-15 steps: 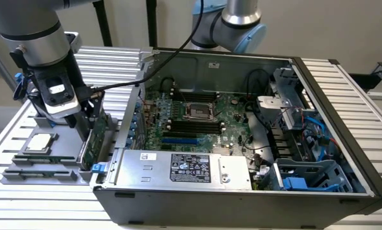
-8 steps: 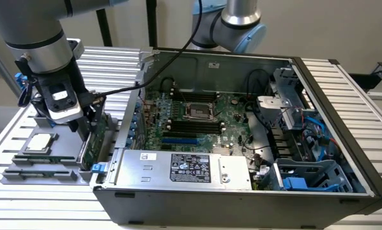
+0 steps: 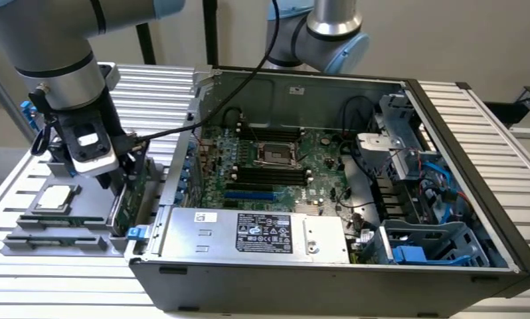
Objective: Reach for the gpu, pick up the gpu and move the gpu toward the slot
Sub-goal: 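Pick up the gpu and move the gpu toward the slot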
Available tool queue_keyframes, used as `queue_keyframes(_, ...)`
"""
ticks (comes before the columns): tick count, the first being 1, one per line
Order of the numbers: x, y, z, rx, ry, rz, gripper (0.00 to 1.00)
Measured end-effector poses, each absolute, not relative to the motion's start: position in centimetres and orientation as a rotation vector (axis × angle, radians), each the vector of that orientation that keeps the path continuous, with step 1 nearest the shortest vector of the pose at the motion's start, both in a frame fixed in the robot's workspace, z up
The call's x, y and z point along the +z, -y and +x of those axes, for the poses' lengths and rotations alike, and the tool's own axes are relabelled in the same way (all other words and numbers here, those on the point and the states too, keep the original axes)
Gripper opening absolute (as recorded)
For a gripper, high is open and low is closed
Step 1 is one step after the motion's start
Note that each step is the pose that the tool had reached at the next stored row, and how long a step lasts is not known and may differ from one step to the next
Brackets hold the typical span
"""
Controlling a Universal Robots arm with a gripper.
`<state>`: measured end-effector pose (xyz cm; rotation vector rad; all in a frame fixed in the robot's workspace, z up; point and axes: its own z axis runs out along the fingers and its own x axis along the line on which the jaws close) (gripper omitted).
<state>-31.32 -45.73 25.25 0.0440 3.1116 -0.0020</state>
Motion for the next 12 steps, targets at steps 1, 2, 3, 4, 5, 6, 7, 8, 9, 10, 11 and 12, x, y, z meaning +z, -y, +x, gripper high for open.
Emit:
queue_keyframes(1,25.1,45.73,-31.26,-0.004,-3.111,0.044,0.48)
queue_keyframes(2,24.97,45.73,-31.2,-0.005,-3.111,0.044,0.48)
queue_keyframes(3,24.83,45.73,-31.15,-0.006,-3.111,0.044,0.48)
queue_keyframes(4,24.69,45.73,-31.1,-0.007,-3.111,0.044,0.48)
queue_keyframes(5,24.56,45.73,-31.08,-0.008,-3.111,0.044,0.48)
queue_keyframes(6,24.47,45.73,-31.07,-0.009,-3.111,0.044,0.48)
queue_keyframes(7,24.41,45.73,-31.07,-0.009,-3.111,0.044,0.48)
queue_keyframes(8,24.37,45.73,-31.06,-0.01,-3.111,0.044,0.48)
queue_keyframes(9,24.34,45.72,-31.05,-0.011,-3.111,0.044,0.48)
queue_keyframes(10,24.31,45.7,-31.05,-0.012,-3.111,0.044,0.48)
queue_keyframes(11,24.28,45.68,-31.05,-0.013,-3.11,0.044,0.48)
queue_keyframes(12,24.27,45.65,-31.05,-0.014,-3.11,0.044,0.48)
